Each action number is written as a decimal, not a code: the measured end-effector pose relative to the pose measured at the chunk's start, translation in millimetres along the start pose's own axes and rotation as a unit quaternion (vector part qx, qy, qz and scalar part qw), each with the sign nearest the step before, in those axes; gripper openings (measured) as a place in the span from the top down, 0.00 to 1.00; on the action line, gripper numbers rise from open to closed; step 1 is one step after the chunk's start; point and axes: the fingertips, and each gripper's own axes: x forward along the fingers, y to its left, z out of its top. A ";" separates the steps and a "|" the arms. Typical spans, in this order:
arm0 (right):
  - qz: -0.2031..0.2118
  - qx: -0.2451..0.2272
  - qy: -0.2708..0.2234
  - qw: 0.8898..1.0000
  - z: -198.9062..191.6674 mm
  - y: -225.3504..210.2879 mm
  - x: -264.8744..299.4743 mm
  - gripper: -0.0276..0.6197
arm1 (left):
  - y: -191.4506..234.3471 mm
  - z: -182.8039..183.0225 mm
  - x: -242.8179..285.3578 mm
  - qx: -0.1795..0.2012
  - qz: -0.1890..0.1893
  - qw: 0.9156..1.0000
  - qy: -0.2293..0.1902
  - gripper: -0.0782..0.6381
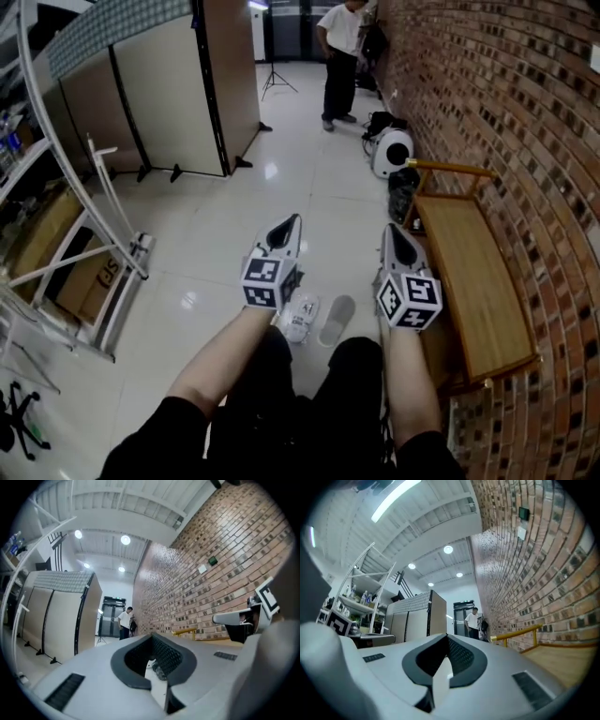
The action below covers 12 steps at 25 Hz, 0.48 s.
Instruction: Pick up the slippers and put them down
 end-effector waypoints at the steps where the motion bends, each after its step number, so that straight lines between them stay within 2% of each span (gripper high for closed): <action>1: 0.004 0.019 -0.005 1.000 0.5 7.9 -5.1 0.95 | 0.9 5.0 -8.6 -0.012 0.000 1.000 -0.014 0.89; 4: 0.019 0.036 -0.015 0.999 -2.3 36.4 -14.2 0.95 | 2.1 10.8 -21.9 -0.042 0.008 0.999 -0.025 0.89; 9: 0.032 -0.005 -0.012 0.999 -4.8 67.4 -34.4 0.95 | -4.4 20.9 -47.9 -0.034 0.007 0.999 -0.024 0.89; 12: 0.048 -0.008 -0.020 0.999 -3.8 79.4 -51.4 0.95 | -3.2 21.1 -65.5 -0.027 0.009 0.999 -0.026 0.89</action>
